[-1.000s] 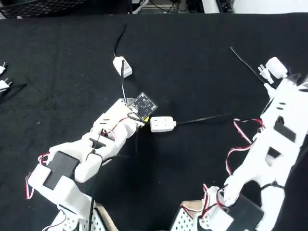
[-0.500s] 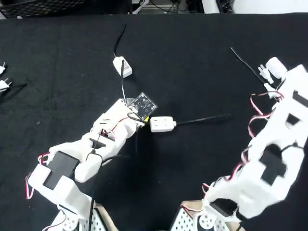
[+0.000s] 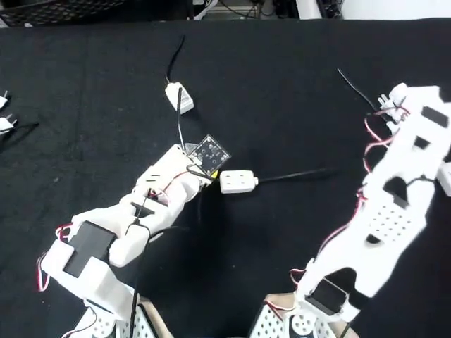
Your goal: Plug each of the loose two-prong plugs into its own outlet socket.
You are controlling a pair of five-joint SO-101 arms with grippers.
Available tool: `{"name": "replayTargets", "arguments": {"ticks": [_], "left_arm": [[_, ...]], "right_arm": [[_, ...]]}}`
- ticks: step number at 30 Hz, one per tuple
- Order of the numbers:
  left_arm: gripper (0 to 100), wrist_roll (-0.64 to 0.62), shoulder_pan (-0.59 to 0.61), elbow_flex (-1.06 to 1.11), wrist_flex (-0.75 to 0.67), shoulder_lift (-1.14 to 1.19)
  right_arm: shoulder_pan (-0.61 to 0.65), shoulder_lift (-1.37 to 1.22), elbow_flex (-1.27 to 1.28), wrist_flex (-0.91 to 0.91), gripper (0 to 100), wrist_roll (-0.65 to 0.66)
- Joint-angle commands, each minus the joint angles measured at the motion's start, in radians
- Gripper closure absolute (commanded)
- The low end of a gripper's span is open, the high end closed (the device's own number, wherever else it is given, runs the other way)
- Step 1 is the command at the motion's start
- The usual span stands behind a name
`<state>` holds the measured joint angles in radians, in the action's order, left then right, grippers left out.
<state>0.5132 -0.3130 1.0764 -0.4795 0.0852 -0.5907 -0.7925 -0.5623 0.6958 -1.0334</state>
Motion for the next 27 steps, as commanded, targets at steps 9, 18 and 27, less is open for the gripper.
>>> {"name": "replayTargets", "arguments": {"ticks": [9, 18, 27], "left_arm": [[76, 0.008, 0.008, -0.016, -0.015, -0.038], [76, 0.008, 0.008, -0.016, -0.015, -0.038], [76, 0.008, 0.008, -0.016, -0.015, -0.037]], "right_arm": [[0.041, -0.237, -0.478, 0.224, 74.9, -0.272], [0.072, -0.369, -0.780, 0.413, 74.0, -0.417], [-0.006, -0.498, -0.877, 0.445, 74.9, -0.428]]}}
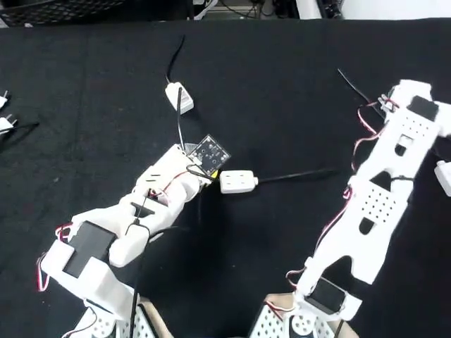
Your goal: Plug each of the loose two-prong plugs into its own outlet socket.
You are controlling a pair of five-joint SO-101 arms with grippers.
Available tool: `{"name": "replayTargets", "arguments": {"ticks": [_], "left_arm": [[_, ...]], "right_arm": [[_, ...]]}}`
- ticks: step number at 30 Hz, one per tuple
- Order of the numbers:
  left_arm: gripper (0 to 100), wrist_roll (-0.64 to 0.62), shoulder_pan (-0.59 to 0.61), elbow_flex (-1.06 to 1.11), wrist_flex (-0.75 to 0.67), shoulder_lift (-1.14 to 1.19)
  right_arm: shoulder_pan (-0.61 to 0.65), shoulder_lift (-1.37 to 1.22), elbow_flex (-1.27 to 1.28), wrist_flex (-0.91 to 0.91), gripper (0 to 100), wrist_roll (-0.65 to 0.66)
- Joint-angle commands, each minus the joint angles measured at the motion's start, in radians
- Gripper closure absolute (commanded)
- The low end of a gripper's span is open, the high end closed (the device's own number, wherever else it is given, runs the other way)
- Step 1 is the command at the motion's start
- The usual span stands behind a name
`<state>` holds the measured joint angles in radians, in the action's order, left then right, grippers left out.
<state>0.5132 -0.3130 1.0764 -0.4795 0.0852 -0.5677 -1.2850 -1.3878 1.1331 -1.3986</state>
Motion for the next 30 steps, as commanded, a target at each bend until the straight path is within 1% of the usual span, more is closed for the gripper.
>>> {"name": "replayTargets", "arguments": {"ticks": [1, 6, 11, 18, 25, 27, 30], "left_arm": [[76, 0.008, 0.008, -0.016, -0.015, -0.037], [76, 0.008, 0.008, -0.016, -0.015, -0.037], [76, 0.008, 0.008, -0.016, -0.015, -0.037], [76, 0.008, 0.008, -0.016, -0.015, -0.037], [76, 0.008, 0.008, -0.016, -0.015, -0.037], [76, 0.008, 0.008, -0.016, -0.015, -0.037], [76, 0.008, 0.008, -0.002, -0.015, -0.044]], "right_arm": [[-0.029, -0.016, -0.051, 0.008, 74.9, -0.063], [-0.025, -0.062, -0.051, 0.015, 74.9, -0.063], [-0.012, -0.054, -0.065, 0.021, 75.8, -0.055], [0.020, -0.038, -0.209, 0.190, 75.8, -0.055], [0.012, -0.039, -0.216, 0.305, 75.8, -0.055], [-0.008, -0.045, -0.214, 0.304, 75.8, -0.055], [-0.041, -0.090, -0.216, 0.247, 75.8, -0.055]]}}
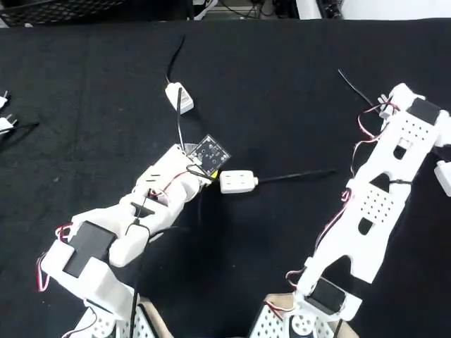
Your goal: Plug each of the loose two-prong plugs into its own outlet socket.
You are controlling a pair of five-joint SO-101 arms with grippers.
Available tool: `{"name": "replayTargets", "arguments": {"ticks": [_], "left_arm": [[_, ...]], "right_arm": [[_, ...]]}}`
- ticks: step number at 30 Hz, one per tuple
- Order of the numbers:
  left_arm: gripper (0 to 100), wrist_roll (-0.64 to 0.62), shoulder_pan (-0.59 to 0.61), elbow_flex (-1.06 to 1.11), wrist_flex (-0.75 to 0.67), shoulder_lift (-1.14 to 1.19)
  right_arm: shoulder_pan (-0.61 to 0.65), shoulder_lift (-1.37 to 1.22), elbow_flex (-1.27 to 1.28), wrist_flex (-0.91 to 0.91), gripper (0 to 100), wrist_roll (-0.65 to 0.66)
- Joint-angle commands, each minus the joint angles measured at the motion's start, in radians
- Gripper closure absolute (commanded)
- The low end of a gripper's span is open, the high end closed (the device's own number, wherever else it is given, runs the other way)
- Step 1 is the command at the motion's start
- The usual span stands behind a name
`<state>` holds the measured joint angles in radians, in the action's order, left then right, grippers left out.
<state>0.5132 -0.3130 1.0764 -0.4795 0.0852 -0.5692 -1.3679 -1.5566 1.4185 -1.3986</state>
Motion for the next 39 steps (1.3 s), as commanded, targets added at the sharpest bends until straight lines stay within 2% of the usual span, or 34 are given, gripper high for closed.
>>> {"name": "replayTargets", "arguments": {"ticks": [1, 9, 14, 16, 21, 27, 39], "left_arm": [[76, 0.008, 0.008, -0.002, -0.015, -0.044], [76, 0.008, 0.008, -0.002, -0.015, -0.044], [76, 0.008, 0.008, -0.002, -0.015, -0.044], [76, 0.008, 0.008, -0.002, -0.015, -0.044], [76, 0.008, 0.008, -0.002, -0.015, -0.044], [76, 0.008, 0.008, -0.002, -0.015, -0.044], [76, 0.008, 0.008, -0.002, -0.015, -0.044]], "right_arm": [[-0.052, -0.024, -0.048, -0.061, 75.8, -0.055], [-0.117, -0.159, -0.050, -0.189, 77.4, -0.055], [-0.146, -0.186, -0.051, -0.193, 94.8, -0.054], [-0.155, -0.191, -0.051, -0.206, 98.5, -0.031], [-0.152, -0.193, -0.050, -0.224, 98.5, 0.141], [-0.115, -0.188, -0.081, -0.216, 98.6, 0.215], [0.081, 0.031, -0.110, -0.005, 98.6, 0.367]]}}
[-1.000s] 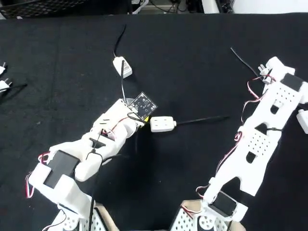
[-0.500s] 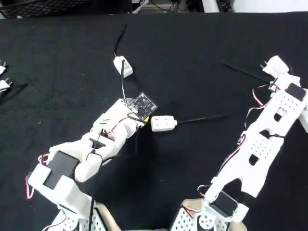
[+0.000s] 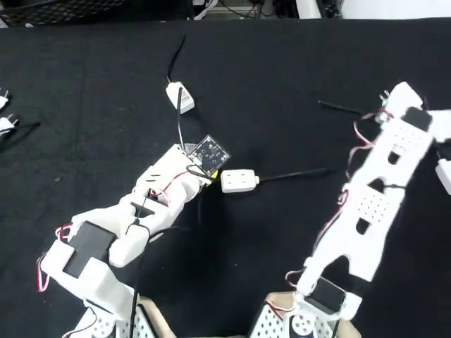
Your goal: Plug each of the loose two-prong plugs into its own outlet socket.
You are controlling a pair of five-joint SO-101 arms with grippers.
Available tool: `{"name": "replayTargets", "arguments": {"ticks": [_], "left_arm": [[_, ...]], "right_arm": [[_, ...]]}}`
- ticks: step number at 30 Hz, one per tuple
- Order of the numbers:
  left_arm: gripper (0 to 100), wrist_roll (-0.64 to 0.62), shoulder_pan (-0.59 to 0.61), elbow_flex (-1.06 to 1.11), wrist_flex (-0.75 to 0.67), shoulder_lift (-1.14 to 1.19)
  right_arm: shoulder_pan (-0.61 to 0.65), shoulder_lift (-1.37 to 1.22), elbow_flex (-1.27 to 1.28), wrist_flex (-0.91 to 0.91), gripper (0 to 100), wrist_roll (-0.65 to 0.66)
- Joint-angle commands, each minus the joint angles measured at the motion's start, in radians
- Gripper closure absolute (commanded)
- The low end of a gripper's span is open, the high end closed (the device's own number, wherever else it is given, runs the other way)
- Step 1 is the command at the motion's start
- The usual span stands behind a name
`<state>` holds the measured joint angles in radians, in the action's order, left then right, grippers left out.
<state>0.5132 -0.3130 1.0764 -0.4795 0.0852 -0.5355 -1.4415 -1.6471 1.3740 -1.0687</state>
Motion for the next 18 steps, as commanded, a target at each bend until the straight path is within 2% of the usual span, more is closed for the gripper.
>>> {"name": "replayTargets", "arguments": {"ticks": [1, 5, 8, 11, 14, 18], "left_arm": [[76, 0.008, 0.008, -0.002, -0.015, -0.044], [76, 0.008, 0.008, -0.001, -0.015, -0.044], [76, 0.008, 0.008, -0.001, -0.015, -0.044], [76, 0.009, 0.008, -0.001, -0.015, -0.044], [76, 0.009, 0.007, -0.001, -0.015, -0.044], [76, 0.009, 0.007, -0.001, -0.015, -0.044]], "right_arm": [[0.061, 0.119, -0.019, 0.054, 98.6, 0.054], [0.089, 0.160, -0.019, 0.091, 98.6, 0.133], [0.058, 0.171, -0.021, 0.074, 98.5, 0.166], [0.009, 0.163, -0.008, -0.058, 97.5, 0.239], [-0.032, 0.124, 0.002, -0.207, 90.0, 0.374], [-0.049, 0.054, -0.022, -0.279, 82.9, 0.534]]}}
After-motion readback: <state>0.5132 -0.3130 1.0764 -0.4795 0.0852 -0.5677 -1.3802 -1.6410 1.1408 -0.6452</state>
